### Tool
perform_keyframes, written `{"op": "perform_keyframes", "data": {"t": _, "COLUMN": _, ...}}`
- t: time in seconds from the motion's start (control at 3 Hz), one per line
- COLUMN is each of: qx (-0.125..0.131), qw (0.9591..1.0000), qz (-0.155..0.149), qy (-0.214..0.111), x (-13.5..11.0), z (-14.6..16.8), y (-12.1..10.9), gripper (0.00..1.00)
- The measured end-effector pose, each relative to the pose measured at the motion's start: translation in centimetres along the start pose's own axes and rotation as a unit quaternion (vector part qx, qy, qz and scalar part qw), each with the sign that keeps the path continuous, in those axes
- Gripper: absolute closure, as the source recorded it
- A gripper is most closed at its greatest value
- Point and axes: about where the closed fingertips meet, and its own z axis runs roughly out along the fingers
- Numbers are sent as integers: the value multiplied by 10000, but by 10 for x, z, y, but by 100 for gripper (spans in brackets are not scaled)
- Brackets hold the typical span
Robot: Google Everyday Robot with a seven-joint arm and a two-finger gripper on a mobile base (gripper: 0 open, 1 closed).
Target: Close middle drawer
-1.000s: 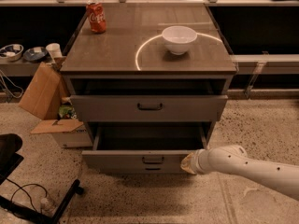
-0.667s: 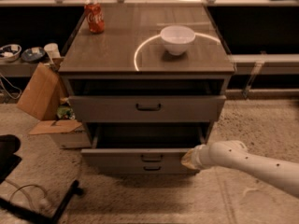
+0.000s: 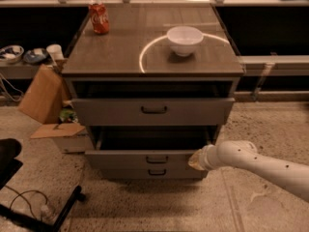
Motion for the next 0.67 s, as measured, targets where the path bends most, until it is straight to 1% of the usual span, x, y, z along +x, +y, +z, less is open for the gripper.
{"op": "perform_keyframes", "data": {"t": 0.33, "qx": -1, "qw": 10000, "qz": 0, "qy": 0, "x": 0, "z": 0, "y": 1, "gripper": 99}}
{"op": "perform_keyframes", "data": {"t": 0.67, "qx": -1, "qw": 10000, "qz": 0, "qy": 0, "x": 0, "z": 0, "y": 1, "gripper": 78}}
